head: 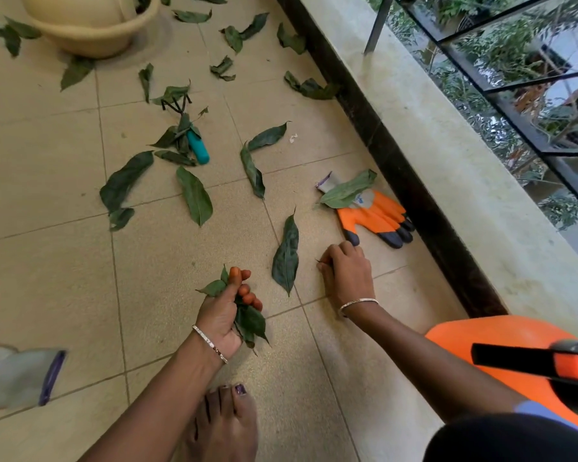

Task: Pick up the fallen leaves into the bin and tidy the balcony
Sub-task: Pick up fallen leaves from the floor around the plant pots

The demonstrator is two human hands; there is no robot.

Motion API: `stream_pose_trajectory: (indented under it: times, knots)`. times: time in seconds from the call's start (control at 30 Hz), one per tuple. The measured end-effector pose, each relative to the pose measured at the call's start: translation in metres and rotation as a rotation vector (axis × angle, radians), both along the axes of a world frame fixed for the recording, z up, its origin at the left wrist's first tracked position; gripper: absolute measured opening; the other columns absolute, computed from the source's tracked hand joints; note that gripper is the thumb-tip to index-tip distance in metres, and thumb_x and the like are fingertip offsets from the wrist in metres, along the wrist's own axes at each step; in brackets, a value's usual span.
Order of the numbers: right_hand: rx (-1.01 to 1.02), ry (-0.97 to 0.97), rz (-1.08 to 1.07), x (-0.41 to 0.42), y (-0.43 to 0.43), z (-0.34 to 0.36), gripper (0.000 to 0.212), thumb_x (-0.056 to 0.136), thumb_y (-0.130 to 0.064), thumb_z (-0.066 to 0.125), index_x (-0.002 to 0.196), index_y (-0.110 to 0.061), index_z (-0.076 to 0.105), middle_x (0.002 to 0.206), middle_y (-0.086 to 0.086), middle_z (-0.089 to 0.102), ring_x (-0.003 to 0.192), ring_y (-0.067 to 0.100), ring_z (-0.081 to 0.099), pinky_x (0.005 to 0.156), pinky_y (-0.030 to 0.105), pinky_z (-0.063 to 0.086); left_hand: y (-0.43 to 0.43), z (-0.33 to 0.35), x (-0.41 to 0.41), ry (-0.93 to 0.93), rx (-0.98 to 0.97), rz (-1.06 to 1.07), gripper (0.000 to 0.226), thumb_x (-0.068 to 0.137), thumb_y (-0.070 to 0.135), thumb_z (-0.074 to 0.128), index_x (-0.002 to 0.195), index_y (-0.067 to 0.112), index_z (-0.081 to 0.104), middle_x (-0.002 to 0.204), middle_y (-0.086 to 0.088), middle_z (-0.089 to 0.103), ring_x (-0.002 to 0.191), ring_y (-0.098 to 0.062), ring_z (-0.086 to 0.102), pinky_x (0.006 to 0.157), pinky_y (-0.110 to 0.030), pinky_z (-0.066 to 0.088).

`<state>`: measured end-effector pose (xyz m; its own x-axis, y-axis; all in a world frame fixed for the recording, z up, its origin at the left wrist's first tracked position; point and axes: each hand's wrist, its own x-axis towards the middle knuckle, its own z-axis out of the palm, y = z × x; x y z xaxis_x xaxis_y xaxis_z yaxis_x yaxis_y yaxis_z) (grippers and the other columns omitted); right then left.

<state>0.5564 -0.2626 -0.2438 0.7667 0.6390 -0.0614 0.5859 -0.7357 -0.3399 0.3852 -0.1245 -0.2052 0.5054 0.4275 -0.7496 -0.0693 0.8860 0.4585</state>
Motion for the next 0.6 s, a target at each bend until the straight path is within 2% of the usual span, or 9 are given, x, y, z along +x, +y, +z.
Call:
stream_pose_trajectory:
  times: [0.07, 0.17, 0.23, 0.3, 0.4, 0.5, 0.6]
  knots:
    - [0.168, 0.040, -0.053, -0.003, -0.004, 0.007, 0.001, 0.095, -0.023, 0.055, 0.094, -0.022, 0.056, 0.093, -0.004, 0.056, 0.087, 0.014, 0.049, 0.073, 0.032, 0.041, 0.000, -0.001, 0.000, 0.016, 0.022, -0.018, 0.022, 0.093, 0.033, 0.058, 0.091, 0.011, 0.061, 0.051, 0.006, 0.041, 0.041, -0.005, 0.039, 0.043, -0.018, 0.043]
    - [0.496, 0.097, -0.245, -0.003, -0.010, 0.021, 0.022, 0.089, 0.003, 0.048, 0.095, -0.017, 0.053, 0.085, -0.003, 0.060, 0.077, 0.010, 0.056, 0.065, 0.024, 0.042, 0.001, -0.001, -0.002, 0.037, 0.042, -0.019, 0.026, 0.091, 0.038, 0.059, 0.088, 0.011, 0.060, 0.049, 0.006, 0.036, 0.037, -0.005, 0.033, 0.040, -0.017, 0.036]
    - [0.595, 0.087, -0.403, 0.005, -0.016, 0.028, 0.038, 0.080, 0.015, 0.038, 0.098, -0.015, 0.054, 0.084, 0.002, 0.060, 0.074, 0.015, 0.057, 0.065, 0.025, 0.046, 0.003, -0.002, -0.003, 0.039, 0.041, -0.010, 0.029, 0.090, 0.041, 0.061, 0.086, 0.012, 0.059, 0.048, 0.005, 0.034, 0.036, -0.005, 0.030, 0.038, -0.017, 0.033]
    - [0.583, 0.080, -0.553, 0.014, -0.022, 0.030, 0.044, 0.076, 0.017, 0.034, 0.101, -0.013, 0.055, 0.085, 0.008, 0.058, 0.076, 0.020, 0.054, 0.066, 0.030, 0.041, 0.004, -0.003, -0.002, 0.042, 0.037, -0.009, 0.031, 0.084, 0.044, 0.063, 0.084, 0.013, 0.058, 0.048, 0.006, 0.033, 0.036, -0.005, 0.029, 0.037, -0.017, 0.031]
    - [0.549, 0.139, -0.655, 0.013, -0.031, 0.025, 0.032, 0.083, 0.011, 0.037, 0.102, -0.007, 0.057, 0.086, 0.009, 0.055, 0.081, 0.024, 0.052, 0.067, 0.029, 0.031, 0.005, -0.003, -0.001, 0.035, 0.025, -0.004, 0.033, 0.077, 0.046, 0.066, 0.081, 0.014, 0.058, 0.047, 0.006, 0.032, 0.035, -0.005, 0.029, 0.037, -0.017, 0.030]
    - [0.509, 0.197, -0.621, 0.008, -0.038, 0.019, 0.009, 0.096, -0.012, 0.049, 0.095, -0.011, 0.058, 0.089, 0.007, 0.057, 0.083, 0.021, 0.051, 0.069, 0.030, 0.030, 0.006, -0.001, 0.000, 0.024, 0.014, 0.003, 0.032, 0.082, 0.045, 0.063, 0.079, 0.014, 0.057, 0.045, 0.006, 0.032, 0.034, -0.005, 0.028, 0.036, -0.016, 0.029]
    - [0.460, 0.233, -0.553, 0.004, -0.044, 0.014, 0.011, 0.092, -0.022, 0.059, 0.084, -0.014, 0.060, 0.077, 0.005, 0.057, 0.073, 0.018, 0.051, 0.067, 0.033, 0.035, 0.007, -0.001, -0.002, 0.021, -0.001, 0.011, 0.031, 0.086, 0.044, 0.061, 0.078, 0.015, 0.057, 0.045, 0.006, 0.032, 0.034, -0.005, 0.028, 0.036, -0.015, 0.029]
